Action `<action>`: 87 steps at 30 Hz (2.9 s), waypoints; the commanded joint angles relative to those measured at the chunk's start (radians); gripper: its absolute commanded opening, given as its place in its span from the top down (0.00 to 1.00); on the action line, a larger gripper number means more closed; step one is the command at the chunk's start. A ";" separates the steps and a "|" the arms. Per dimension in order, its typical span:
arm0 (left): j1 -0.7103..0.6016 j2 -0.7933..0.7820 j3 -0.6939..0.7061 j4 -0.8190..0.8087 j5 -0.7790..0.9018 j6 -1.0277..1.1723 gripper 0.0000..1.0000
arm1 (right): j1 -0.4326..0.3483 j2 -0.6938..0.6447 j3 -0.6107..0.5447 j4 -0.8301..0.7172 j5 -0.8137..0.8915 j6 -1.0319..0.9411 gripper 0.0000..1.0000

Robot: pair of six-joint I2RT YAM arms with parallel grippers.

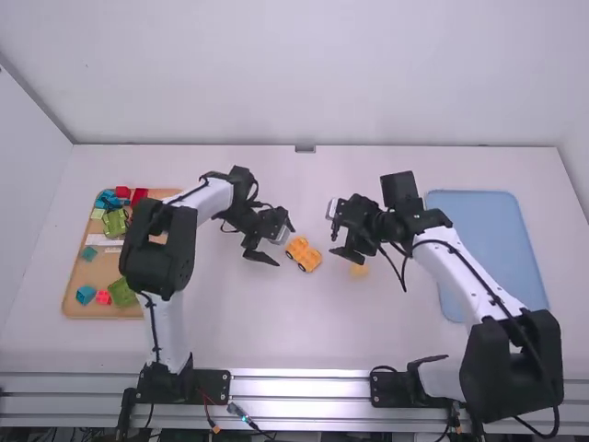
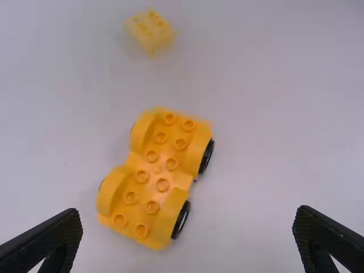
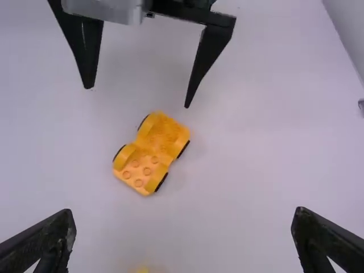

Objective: Assemble lego blocks to make yellow taxi

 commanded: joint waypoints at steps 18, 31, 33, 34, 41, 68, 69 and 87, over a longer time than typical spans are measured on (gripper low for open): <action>-0.090 0.161 0.072 0.138 0.057 -0.054 0.01 | -0.013 -0.004 -0.192 0.312 -0.039 0.155 0.01; -0.109 0.190 0.058 0.179 -0.005 -0.118 0.01 | -0.012 -0.005 -0.192 0.283 -0.038 0.155 0.01; -0.106 0.193 0.058 0.179 -0.007 -0.126 0.01 | -0.012 -0.005 -0.192 0.283 -0.038 0.155 0.01; -0.109 0.194 0.058 0.180 -0.008 -0.143 0.01 | -0.012 -0.005 -0.192 0.282 -0.038 0.155 0.01; -0.114 0.194 0.048 0.173 -0.010 -0.196 0.20 | -0.012 -0.005 -0.192 0.281 -0.038 0.158 0.01; -0.108 -0.054 -0.474 0.839 -0.018 -0.734 0.35 | -0.063 -0.005 -0.192 0.253 -0.079 0.154 0.01; -0.103 -0.065 -0.491 0.856 -0.026 -0.745 0.35 | -0.065 -0.005 -0.192 0.253 -0.084 0.154 0.01; -0.019 -0.093 -0.652 1.031 -0.013 -0.834 0.34 | -0.172 0.002 -0.243 0.154 -0.198 -0.111 0.02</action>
